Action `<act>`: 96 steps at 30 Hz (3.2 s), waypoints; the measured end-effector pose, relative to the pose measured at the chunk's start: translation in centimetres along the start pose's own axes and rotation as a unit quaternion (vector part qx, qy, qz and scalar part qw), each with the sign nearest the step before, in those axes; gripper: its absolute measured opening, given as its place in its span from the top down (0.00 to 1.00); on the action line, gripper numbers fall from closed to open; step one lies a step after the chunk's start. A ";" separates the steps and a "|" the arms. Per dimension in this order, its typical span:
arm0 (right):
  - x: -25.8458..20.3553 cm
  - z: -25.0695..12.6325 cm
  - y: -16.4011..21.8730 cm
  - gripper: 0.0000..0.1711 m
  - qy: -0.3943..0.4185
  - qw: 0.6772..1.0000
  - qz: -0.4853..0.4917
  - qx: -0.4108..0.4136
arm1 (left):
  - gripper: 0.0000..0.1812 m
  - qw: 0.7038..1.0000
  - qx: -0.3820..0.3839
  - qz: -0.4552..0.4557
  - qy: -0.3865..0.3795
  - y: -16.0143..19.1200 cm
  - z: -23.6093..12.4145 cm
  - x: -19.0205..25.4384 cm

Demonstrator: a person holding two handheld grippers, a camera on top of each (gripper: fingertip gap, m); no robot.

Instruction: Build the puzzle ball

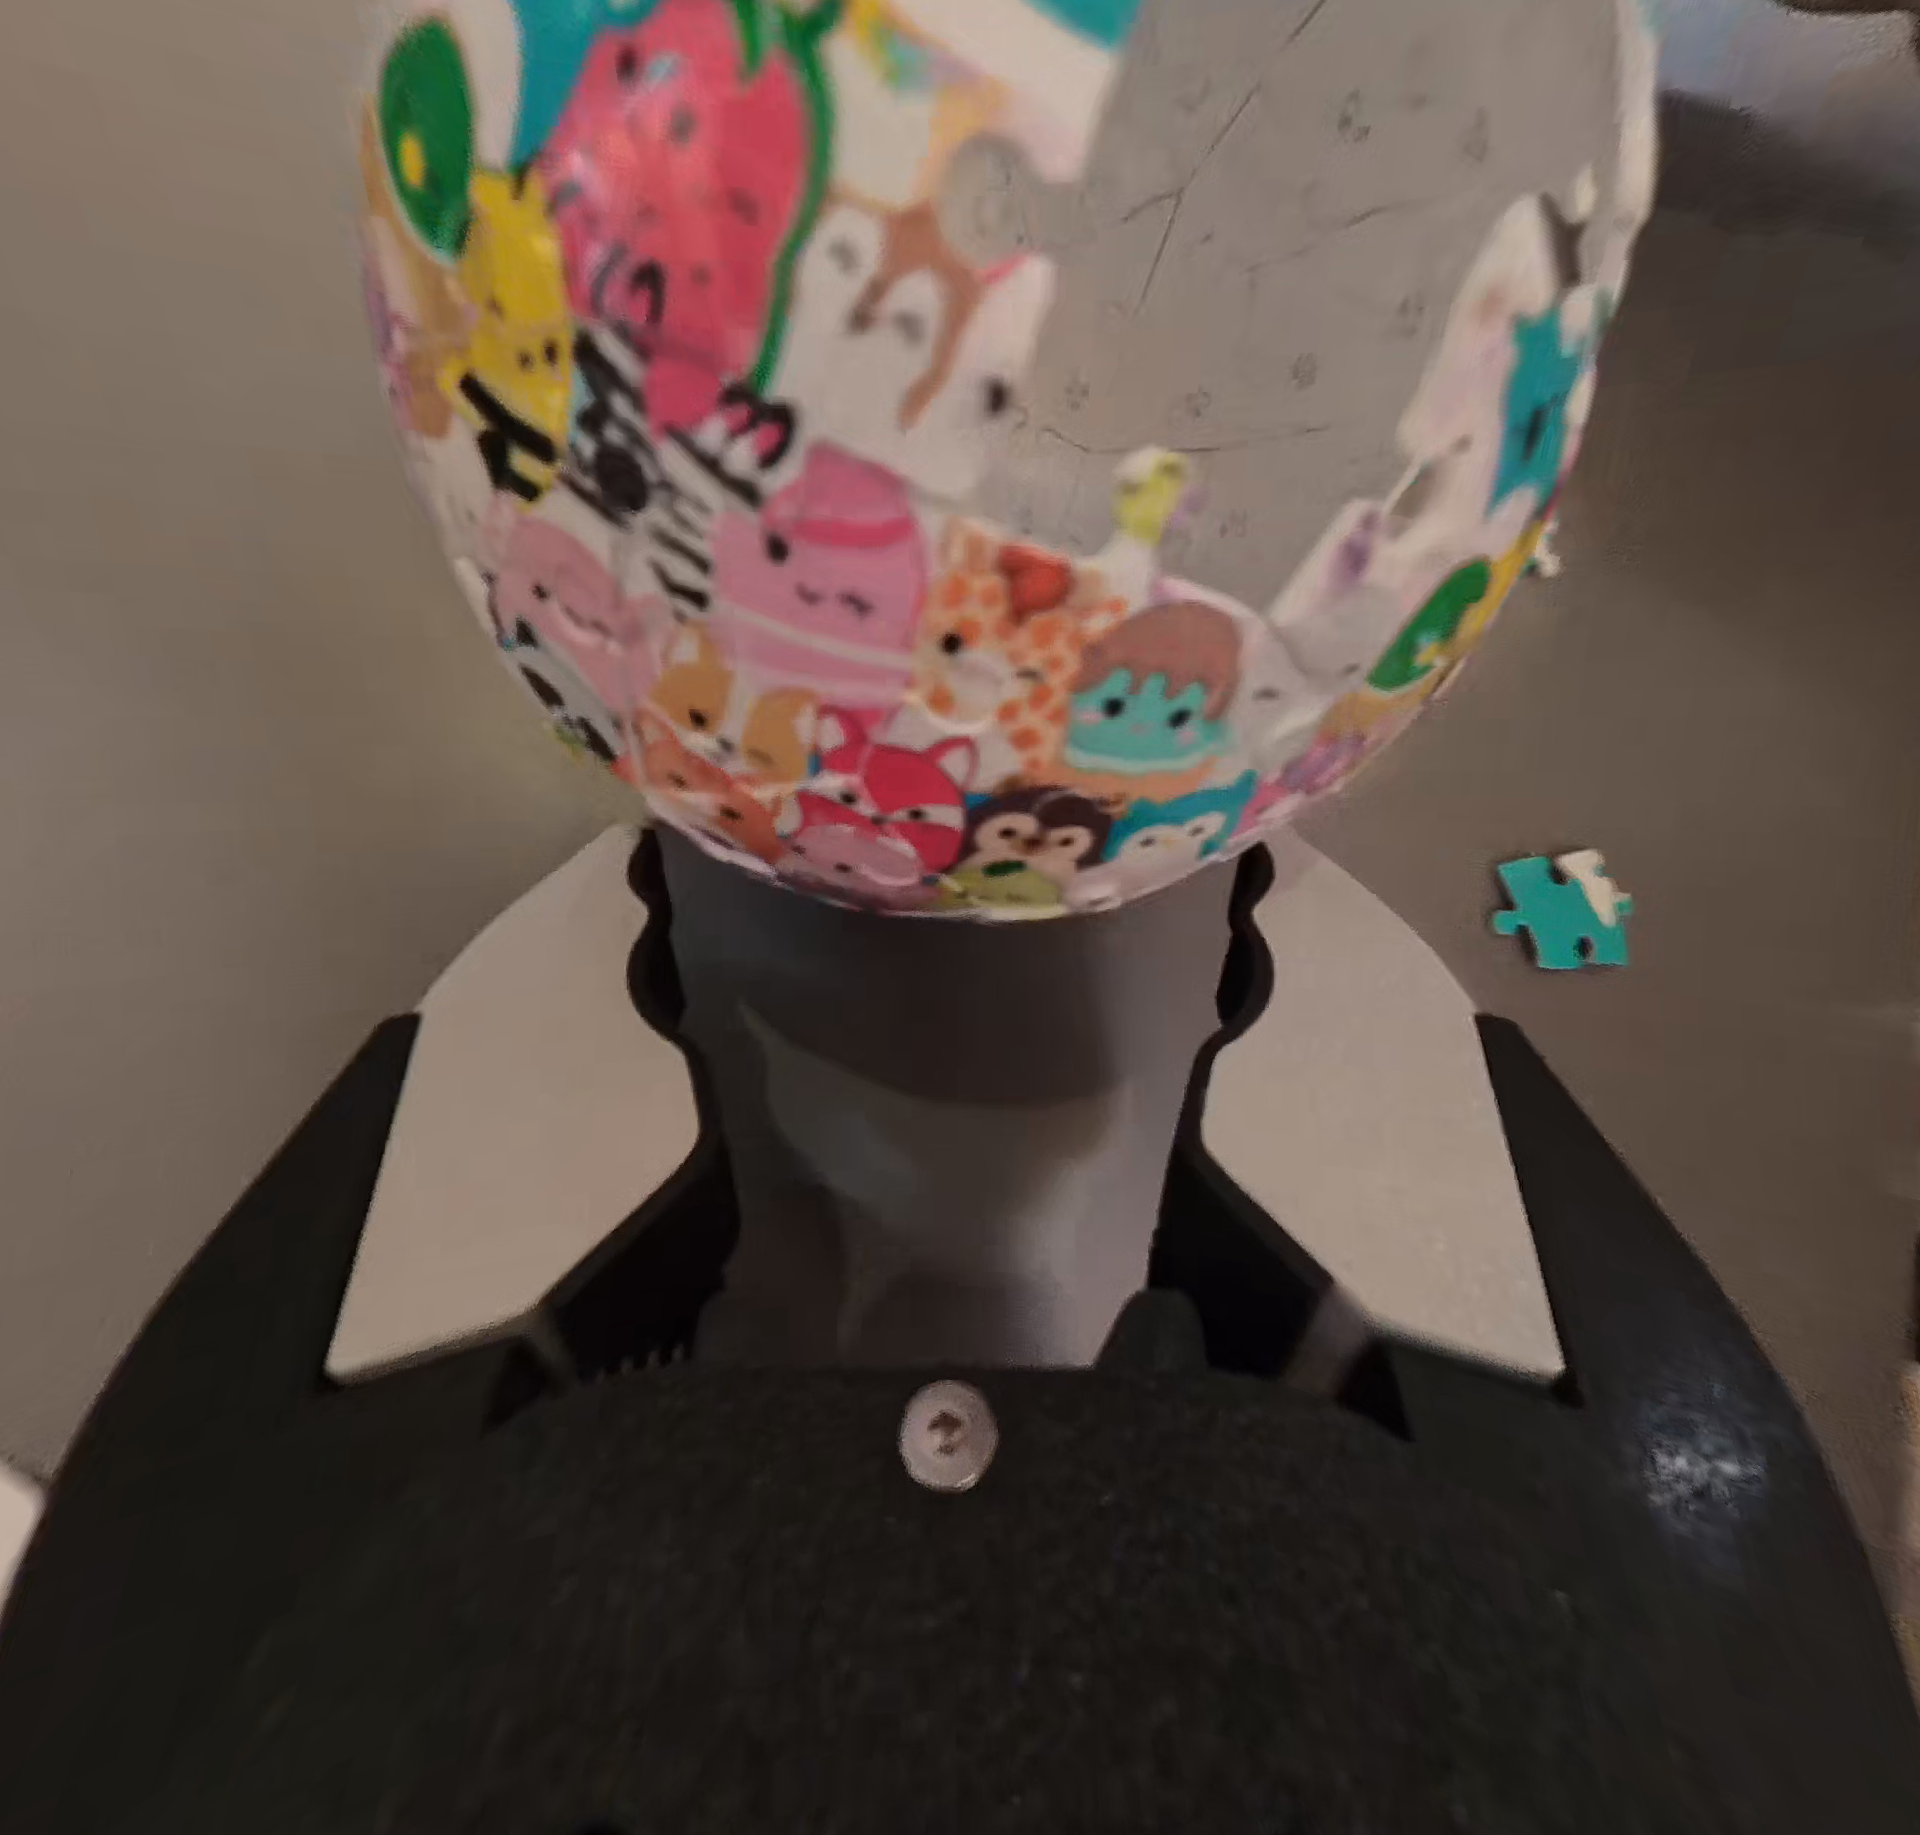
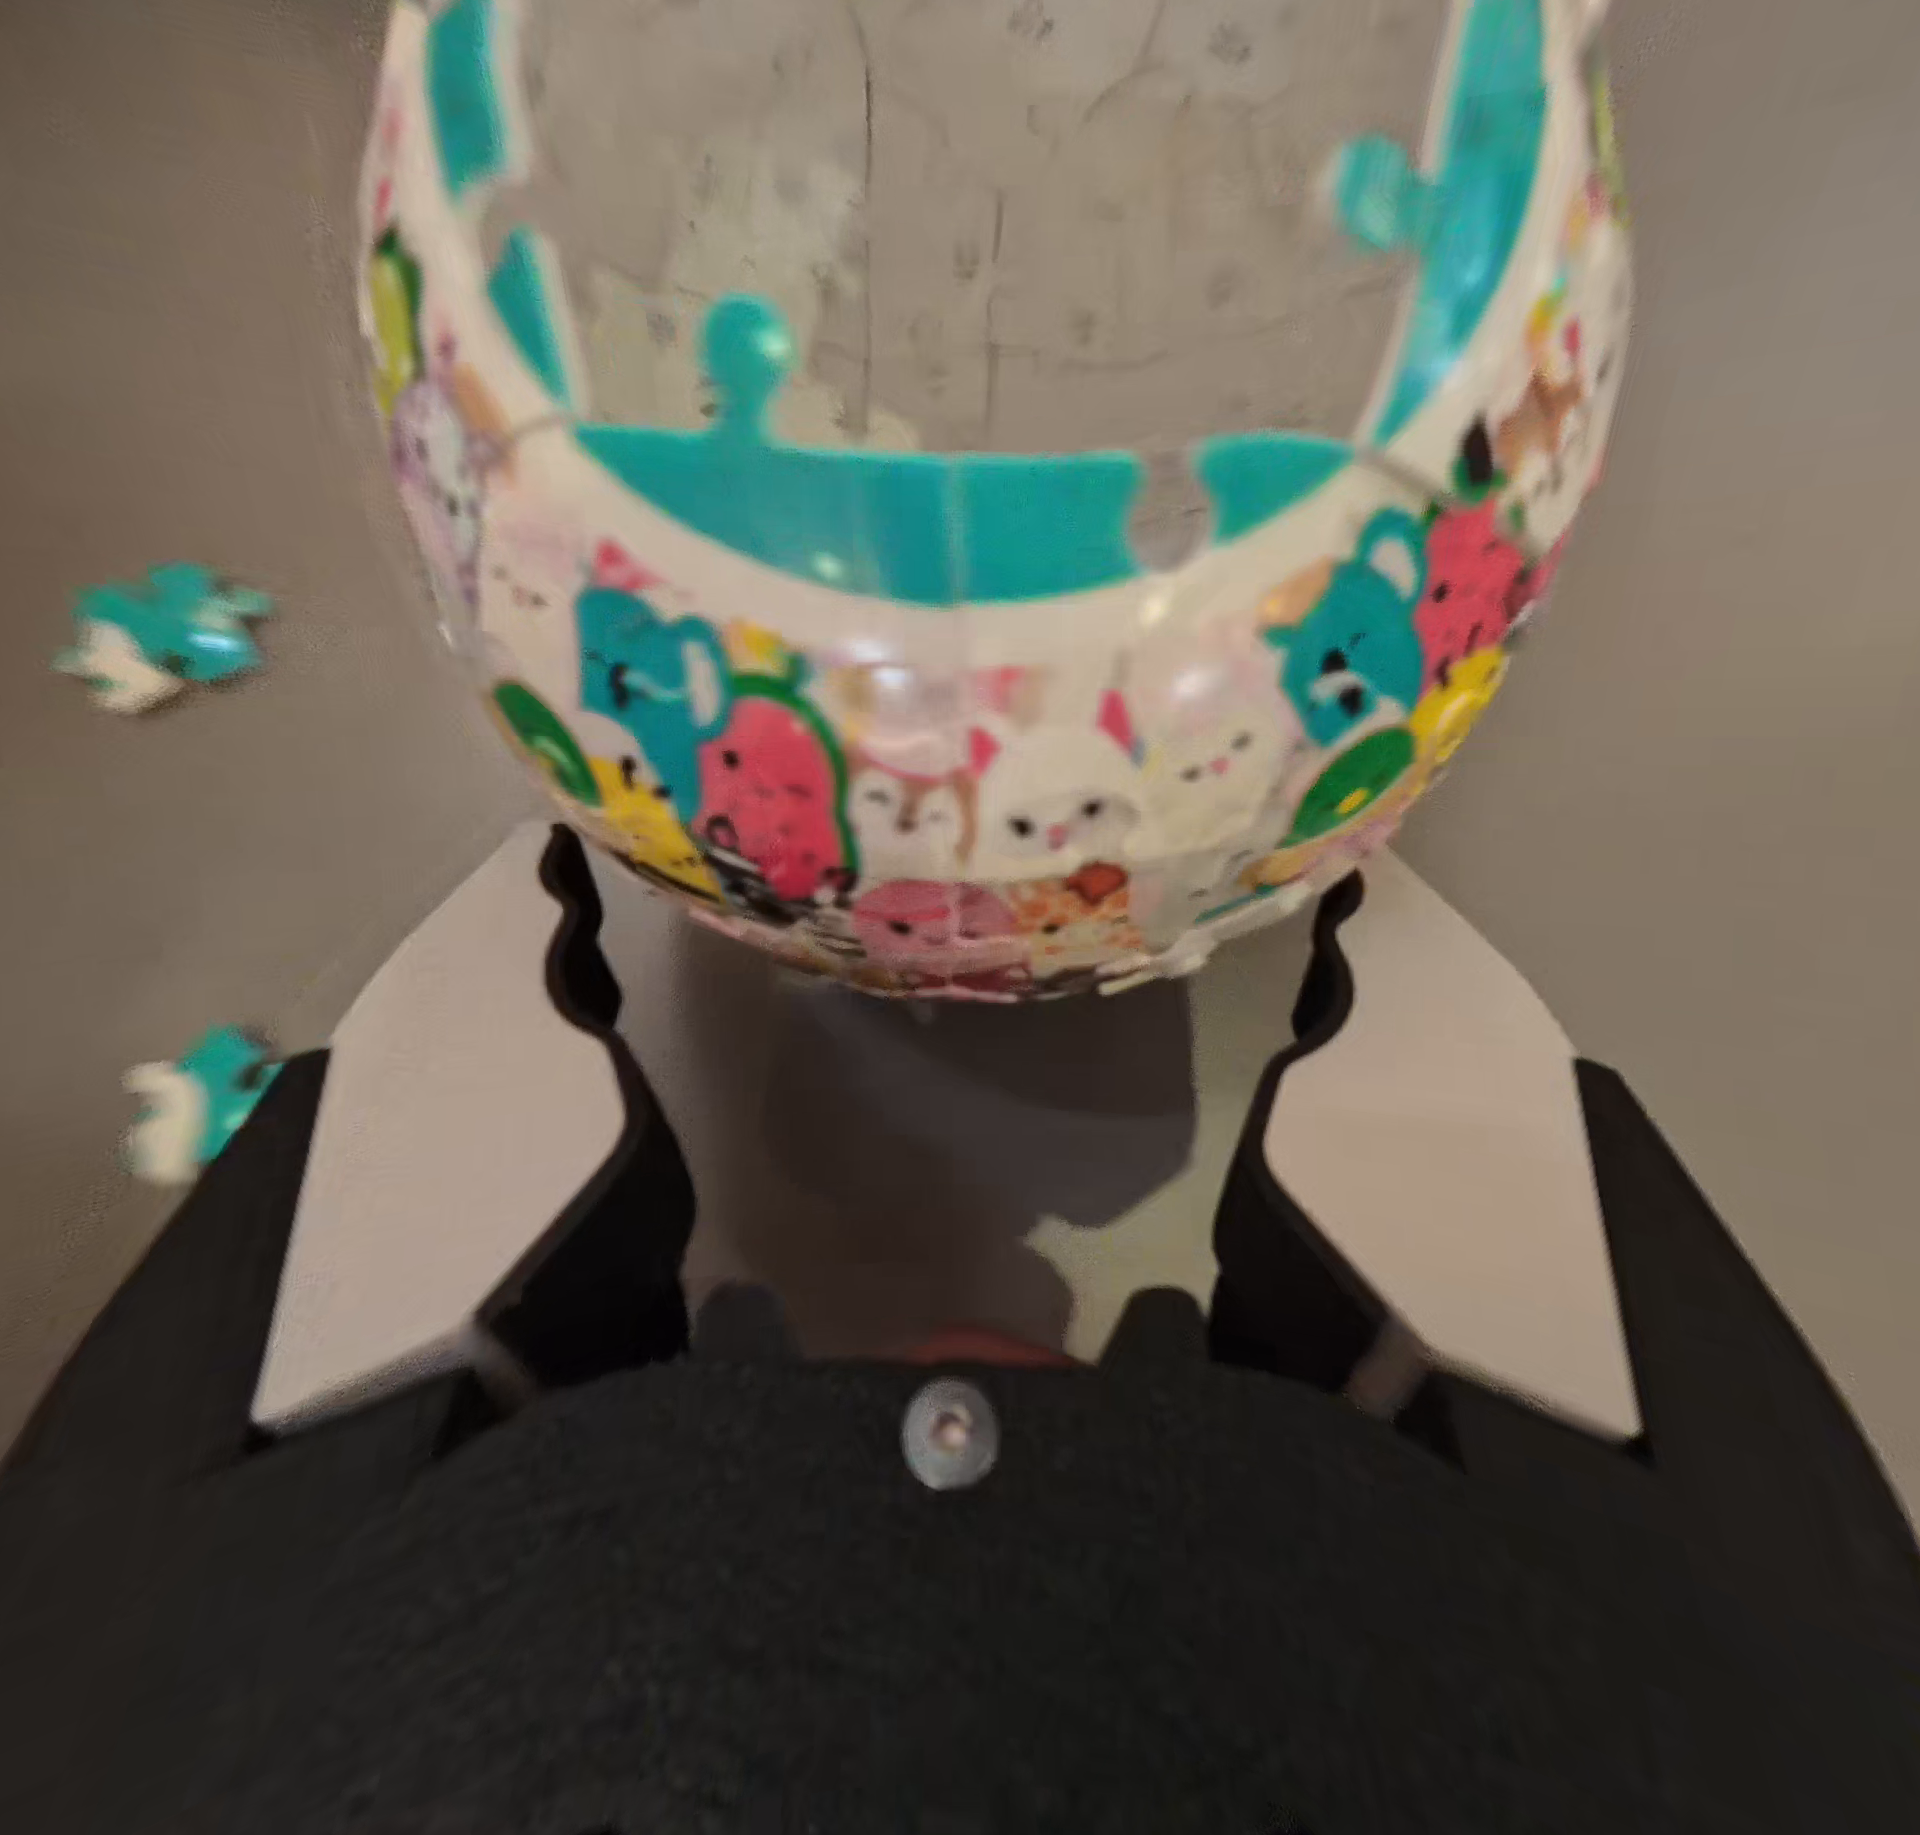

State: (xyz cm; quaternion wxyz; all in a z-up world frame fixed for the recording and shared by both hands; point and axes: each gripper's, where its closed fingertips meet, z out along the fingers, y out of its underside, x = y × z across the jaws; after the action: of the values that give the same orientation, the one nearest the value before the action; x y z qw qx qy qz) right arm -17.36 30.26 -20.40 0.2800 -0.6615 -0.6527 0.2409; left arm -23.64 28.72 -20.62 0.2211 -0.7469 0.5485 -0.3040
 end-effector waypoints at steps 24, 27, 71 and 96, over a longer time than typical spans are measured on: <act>0.2 -3.7 1.0 0.27 0.080 0.994 0.062 0.035 | 0.62 0.988 0.088 -0.100 -0.081 3.5 -12.1 0.0; -1.3 -7.0 1.6 0.33 0.163 0.980 0.095 0.071 | 0.65 0.971 0.022 -0.155 -0.182 10.6 -16.6 1.0; -13.5 -9.8 -23.1 0.81 -0.328 0.611 0.426 0.581 | 0.75 0.681 0.625 -0.142 0.355 -7.8 -21.8 15.0; -8.5 -5.1 -8.3 0.99 -0.030 0.905 0.347 0.243 | 0.88 0.944 0.317 -0.090 -0.014 -4.7 -10.4 10.4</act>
State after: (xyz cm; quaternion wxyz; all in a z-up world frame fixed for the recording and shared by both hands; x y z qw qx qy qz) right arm -20.18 21.45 -11.45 0.3113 -0.7497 -0.3116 0.4939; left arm -25.48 20.28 -7.89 0.4262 -0.6884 0.3512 -0.4702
